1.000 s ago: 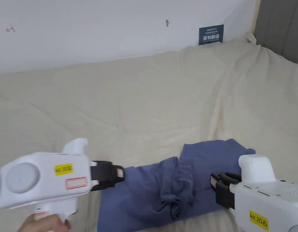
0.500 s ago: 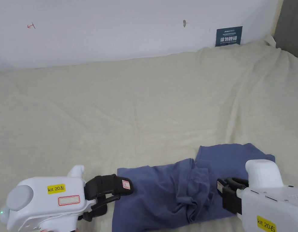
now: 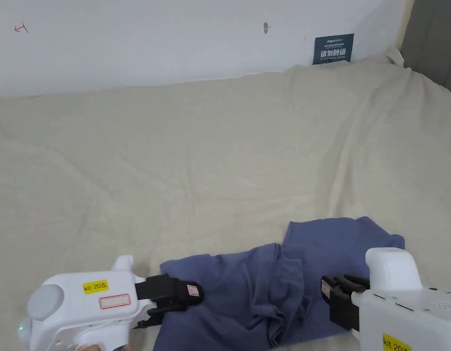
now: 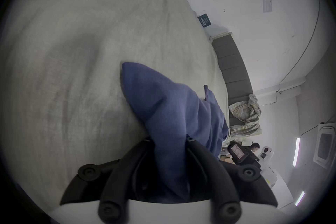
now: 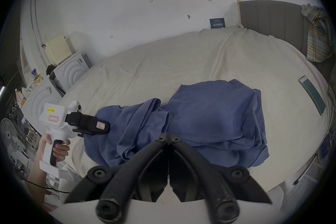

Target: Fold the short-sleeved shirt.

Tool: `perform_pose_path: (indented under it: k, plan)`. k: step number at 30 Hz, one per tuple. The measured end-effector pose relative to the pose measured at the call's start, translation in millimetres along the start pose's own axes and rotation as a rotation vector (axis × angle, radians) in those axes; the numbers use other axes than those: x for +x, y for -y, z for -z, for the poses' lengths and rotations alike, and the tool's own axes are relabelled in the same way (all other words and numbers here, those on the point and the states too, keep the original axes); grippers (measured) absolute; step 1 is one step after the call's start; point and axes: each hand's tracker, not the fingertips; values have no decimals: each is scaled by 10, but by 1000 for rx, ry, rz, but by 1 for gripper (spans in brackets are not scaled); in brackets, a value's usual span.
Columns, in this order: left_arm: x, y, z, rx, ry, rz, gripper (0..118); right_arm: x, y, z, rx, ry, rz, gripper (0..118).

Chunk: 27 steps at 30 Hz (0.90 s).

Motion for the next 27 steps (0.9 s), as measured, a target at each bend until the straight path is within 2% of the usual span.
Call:
perform_pose_path:
  k: [3, 5, 8, 11, 14, 16, 20, 27]
  plan:
    - [83, -17, -120, 16, -111, 64, 18, -5, -13, -3, -2, 10, -16, 0]
    - [165, -12, -209, 17, -121, 124, 16, -28, -28, -30, 6, 19, -2, 0]
    - [214, -22, -364, 21, -90, 114, 15, -35, -37, -57, 13, -6, 24, 0]
    - [185, -44, -577, 43, -125, 141, 15, -78, -38, -79, 15, -3, 0, 0]
    - [39, -93, -870, 64, -169, 137, 15, -104, -31, -103, 23, 0, -15, 0]
    - [-85, -109, -1109, 84, -180, 84, 15, -95, -28, -103, 23, -10, -8, 0]
    - [-250, -127, -1536, 143, -315, 62, 15, -87, -1, -81, 22, -12, -1, 0]
    - [-22, -1, -1729, 178, -304, 43, 15, -108, 42, -62, 18, -26, 0, 0]
